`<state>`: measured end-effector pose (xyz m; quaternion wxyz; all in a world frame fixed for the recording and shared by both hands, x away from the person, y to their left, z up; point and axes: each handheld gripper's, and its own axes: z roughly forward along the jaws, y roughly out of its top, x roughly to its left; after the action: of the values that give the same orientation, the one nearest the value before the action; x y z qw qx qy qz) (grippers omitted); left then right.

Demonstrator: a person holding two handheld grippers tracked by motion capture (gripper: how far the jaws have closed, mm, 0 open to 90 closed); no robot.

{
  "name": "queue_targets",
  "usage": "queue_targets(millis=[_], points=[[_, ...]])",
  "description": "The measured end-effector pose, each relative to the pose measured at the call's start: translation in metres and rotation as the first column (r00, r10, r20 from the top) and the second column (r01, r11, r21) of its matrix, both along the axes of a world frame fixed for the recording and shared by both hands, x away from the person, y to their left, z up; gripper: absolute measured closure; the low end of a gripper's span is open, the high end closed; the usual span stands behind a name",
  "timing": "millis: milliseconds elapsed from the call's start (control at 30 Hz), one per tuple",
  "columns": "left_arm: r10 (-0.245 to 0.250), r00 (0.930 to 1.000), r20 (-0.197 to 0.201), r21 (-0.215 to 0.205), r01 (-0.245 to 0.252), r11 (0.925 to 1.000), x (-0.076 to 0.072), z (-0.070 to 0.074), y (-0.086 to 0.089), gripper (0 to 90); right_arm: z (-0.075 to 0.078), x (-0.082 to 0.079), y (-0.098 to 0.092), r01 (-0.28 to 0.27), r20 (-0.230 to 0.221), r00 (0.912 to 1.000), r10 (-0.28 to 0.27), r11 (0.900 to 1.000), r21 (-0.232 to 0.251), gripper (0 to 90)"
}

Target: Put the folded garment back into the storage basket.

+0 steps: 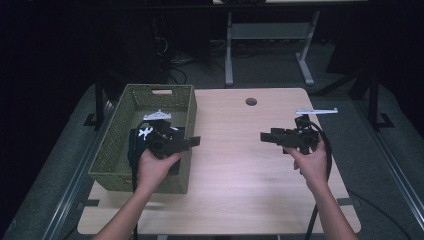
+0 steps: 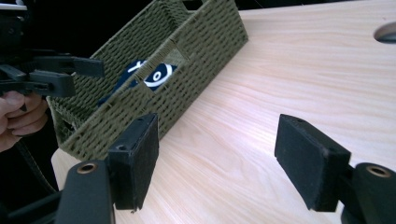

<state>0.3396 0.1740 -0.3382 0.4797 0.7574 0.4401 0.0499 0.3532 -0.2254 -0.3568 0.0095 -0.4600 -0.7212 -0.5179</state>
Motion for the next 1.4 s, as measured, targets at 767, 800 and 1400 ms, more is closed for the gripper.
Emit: queue_targets(millis=[767, 800, 1400], points=[[-0.096, 0.9953, 0.008, -0.002, 0.096, 0.9953, -0.008, -0.008, -0.049, 25.6, -0.014, -0.021, -0.046, 0.064, -0.022, 0.9976, -0.065, 0.997, -0.029, 30.1], [-0.101, 0.9949, 0.01, -0.001, 0.101, 0.9949, -0.008, -0.008, -0.051, 25.6, -0.015, -0.023, -0.048, 0.068, -0.023, 0.9974, -0.068, 0.997, -0.03, 30.0], [-0.16, 0.9871, 0.0, -0.007, 0.16, 0.9871, -0.024, -0.023, -0.088, 25.0, -0.037, -0.048, -0.081, 0.12, -0.042, 0.9918, -0.121, 0.992, -0.028, 29.5]])
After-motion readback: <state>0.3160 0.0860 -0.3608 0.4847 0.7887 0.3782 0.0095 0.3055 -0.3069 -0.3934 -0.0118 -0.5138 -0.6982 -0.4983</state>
